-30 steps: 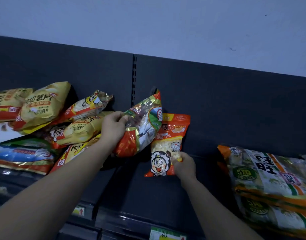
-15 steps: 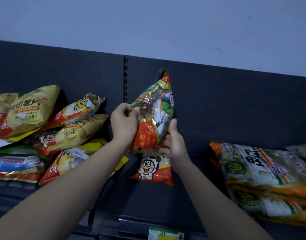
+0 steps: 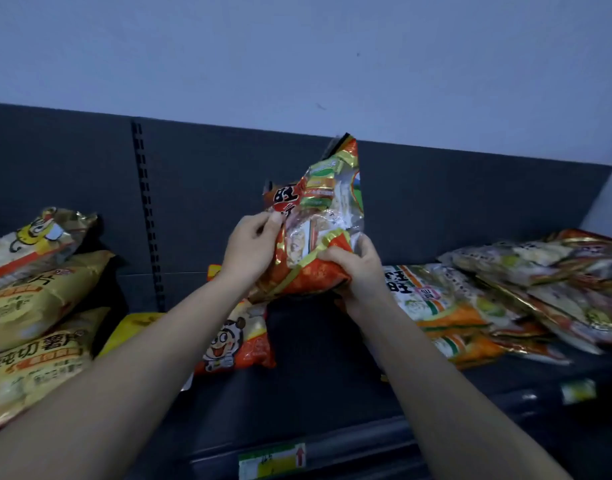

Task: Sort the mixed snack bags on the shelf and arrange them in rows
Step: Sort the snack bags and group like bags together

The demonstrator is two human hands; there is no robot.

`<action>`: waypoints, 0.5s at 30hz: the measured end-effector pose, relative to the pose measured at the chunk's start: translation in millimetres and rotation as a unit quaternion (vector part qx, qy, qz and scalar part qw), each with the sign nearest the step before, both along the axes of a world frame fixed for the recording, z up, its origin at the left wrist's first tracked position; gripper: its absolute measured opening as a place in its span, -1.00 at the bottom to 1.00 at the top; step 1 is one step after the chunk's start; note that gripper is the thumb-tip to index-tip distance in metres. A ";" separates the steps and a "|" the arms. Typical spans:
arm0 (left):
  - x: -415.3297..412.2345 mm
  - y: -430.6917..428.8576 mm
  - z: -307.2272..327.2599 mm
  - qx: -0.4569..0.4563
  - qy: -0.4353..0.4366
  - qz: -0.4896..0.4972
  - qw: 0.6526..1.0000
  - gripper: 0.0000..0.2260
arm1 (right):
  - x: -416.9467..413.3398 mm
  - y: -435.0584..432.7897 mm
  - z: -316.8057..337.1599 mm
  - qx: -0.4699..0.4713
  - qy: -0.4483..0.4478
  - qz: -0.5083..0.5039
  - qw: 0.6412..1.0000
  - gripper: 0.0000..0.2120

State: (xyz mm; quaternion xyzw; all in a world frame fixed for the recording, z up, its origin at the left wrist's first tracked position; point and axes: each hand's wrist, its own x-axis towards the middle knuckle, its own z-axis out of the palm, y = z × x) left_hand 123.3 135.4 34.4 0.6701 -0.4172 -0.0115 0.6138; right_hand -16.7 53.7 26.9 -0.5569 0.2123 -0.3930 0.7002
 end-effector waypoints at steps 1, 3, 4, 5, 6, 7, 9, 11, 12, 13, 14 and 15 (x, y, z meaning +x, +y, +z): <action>-2.6 -8.2 -2.7 0.031 0.004 0.002 1.000 -0.67 | -10.6 -6.8 2.9 0.015 -0.011 -0.012 1.000 -0.47; -7.8 -27.1 -8.9 0.117 0.040 0.011 0.992 -0.54 | -32.4 -21.8 8.8 0.023 -0.029 -0.042 0.998 -0.59; -11.6 -36.4 -12.0 0.152 0.073 -0.004 0.986 -0.45 | -43.0 -29.9 11.4 0.023 -0.035 -0.053 0.998 -0.65; -15.6 -47.2 -15.0 0.171 0.113 -0.031 0.978 -0.38 | -54.2 -38.2 14.2 0.022 -0.040 -0.061 0.997 -0.68; -20.1 -58.5 -16.7 0.177 0.145 -0.062 0.972 -0.33 | -64.6 -47.3 16.5 0.024 -0.047 -0.069 0.996 -0.71; -24.9 -69.4 -17.0 0.178 0.166 -0.091 0.966 -0.29 | -75.1 -57.3 17.9 0.024 -0.054 -0.074 0.996 -0.73; -37.9 -92.4 -16.0 0.181 0.193 -0.134 0.955 -0.19 | -95.5 -78.5 19.5 0.034 -0.062 -0.080 0.994 -0.76; -54.3 -118.8 -13.1 0.190 0.208 -0.167 0.945 -0.13 | -115.6 -100.8 20.5 0.048 -0.073 -0.088 0.992 -0.78; -64.3 -132.6 -11.3 0.191 0.212 -0.184 0.941 -0.22 | -126.0 -112.1 21.3 0.056 -0.079 -0.089 0.991 -0.78; -75.5 -146.1 -8.9 0.188 0.216 -0.200 0.937 -0.35 | -136.9 -124.5 21.6 0.064 -0.086 -0.090 0.990 -0.76; -85.9 -160.9 -7.4 0.188 0.218 -0.212 0.934 -0.45 | -148.4 -136.5 23.3 0.074 -0.091 -0.092 0.989 -0.71; -95.6 -177.5 -6.6 0.187 0.218 -0.217 0.933 -0.51 | -160.1 -150.4 24.9 0.083 -0.095 -0.098 0.987 -0.65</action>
